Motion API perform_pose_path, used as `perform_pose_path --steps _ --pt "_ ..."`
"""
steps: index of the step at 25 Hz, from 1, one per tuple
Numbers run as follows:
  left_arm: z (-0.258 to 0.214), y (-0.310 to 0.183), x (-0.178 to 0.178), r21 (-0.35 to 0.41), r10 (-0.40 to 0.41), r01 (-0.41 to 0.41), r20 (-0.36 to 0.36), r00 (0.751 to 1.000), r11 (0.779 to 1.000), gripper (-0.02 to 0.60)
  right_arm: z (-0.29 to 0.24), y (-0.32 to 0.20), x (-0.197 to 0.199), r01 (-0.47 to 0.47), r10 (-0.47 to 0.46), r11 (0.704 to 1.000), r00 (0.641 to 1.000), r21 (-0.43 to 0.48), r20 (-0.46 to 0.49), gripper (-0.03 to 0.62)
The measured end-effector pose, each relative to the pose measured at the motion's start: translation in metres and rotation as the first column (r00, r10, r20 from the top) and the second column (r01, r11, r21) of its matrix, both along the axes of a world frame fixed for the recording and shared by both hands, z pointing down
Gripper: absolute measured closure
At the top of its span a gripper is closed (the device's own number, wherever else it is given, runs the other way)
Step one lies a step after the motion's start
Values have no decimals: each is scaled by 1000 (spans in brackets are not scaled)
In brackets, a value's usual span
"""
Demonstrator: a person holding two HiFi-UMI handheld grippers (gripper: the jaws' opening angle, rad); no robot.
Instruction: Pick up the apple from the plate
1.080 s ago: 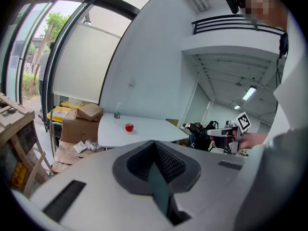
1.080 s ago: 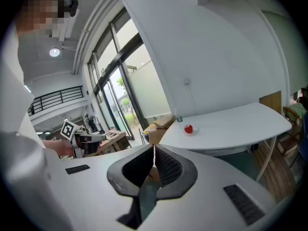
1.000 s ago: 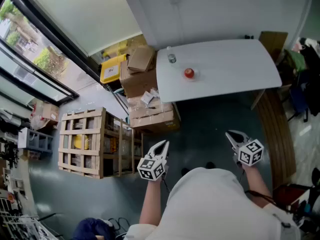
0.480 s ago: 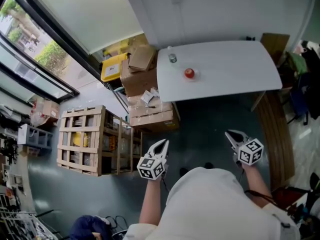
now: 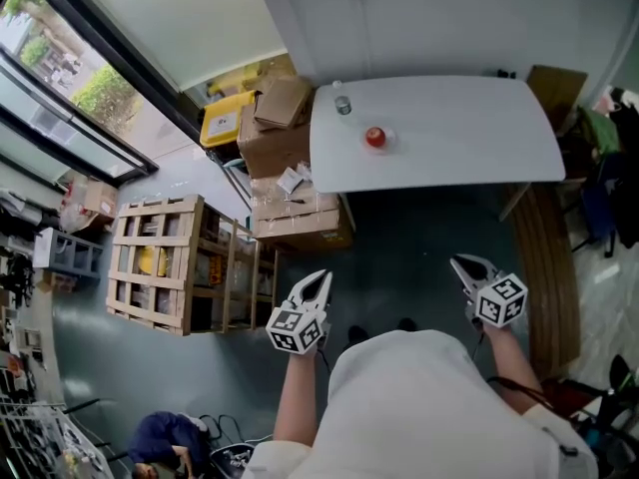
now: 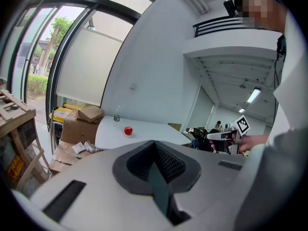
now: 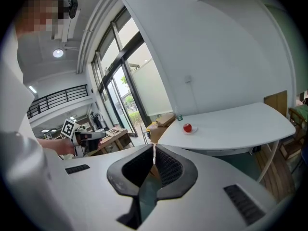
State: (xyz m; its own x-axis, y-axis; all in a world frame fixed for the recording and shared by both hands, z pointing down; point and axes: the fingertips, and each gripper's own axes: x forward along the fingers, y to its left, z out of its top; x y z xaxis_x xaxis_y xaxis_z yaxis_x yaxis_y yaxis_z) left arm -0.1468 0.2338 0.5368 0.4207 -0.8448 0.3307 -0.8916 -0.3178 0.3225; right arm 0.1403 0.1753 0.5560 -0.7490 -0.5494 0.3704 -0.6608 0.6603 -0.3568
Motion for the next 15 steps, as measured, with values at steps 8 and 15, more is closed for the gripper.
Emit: perform_pose_path --steps 8,15 --pt "5 -1 30 5 -22 22 -7 1000 1000 580 5 -8 15 57 -57 998 998 -4 -3 556" --pt "10 -5 46 -3 -21 21 -12 1000 1000 580 7 -15 13 97 -97 995 995 -10 3 556"
